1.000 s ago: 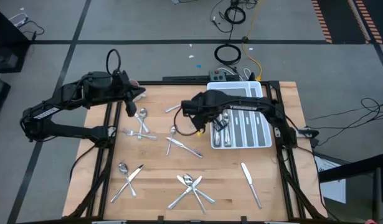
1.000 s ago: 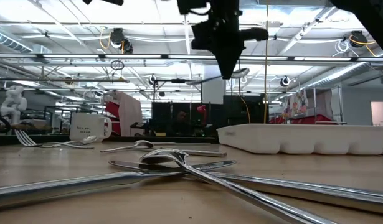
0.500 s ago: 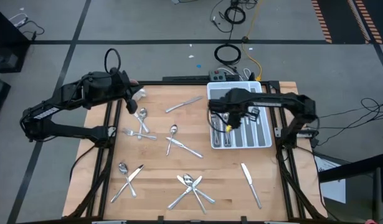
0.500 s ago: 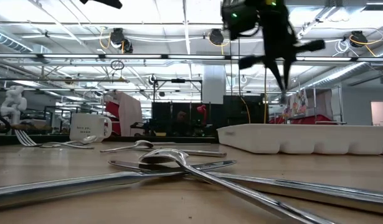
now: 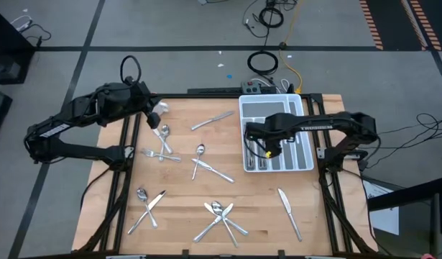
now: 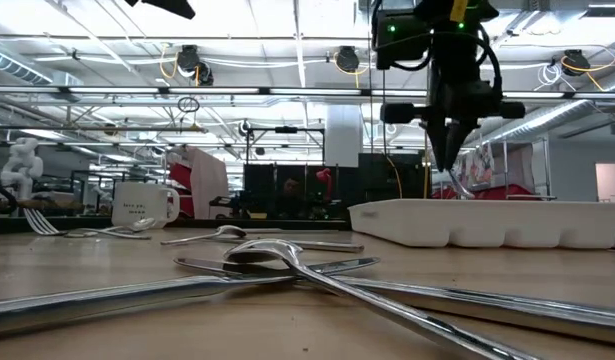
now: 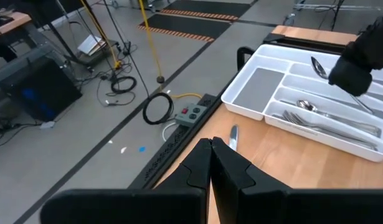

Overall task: Sort silverware
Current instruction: Put the silver spoon into the silverware tray, then put the silver table knife into the silverware tray

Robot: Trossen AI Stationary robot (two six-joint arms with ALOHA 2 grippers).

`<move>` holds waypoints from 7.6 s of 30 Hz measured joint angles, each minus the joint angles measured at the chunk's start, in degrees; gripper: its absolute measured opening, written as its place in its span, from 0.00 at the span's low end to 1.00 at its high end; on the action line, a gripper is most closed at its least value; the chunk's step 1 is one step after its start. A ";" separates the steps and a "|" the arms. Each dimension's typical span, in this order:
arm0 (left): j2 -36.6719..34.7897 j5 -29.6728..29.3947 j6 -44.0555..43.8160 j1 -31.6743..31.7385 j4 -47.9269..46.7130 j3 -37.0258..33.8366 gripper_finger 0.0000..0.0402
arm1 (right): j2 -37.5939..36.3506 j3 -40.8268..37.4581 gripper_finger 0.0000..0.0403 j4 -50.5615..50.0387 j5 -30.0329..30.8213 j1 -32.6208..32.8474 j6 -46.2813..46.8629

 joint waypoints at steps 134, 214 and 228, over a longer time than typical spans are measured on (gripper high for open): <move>2.79 1.55 1.49 0.01 -7.32 -0.04 0.03 | -2.57 -19.26 0.62 17.11 -25.56 36.70 173.10; 2.86 1.54 1.62 -0.01 -6.03 0.00 0.03 | -2.57 4.09 0.00 -7.53 -7.00 33.60 167.57; 2.86 1.54 1.55 0.01 -6.03 -0.02 0.03 | -10.75 4.13 0.00 -7.25 0.12 32.88 169.85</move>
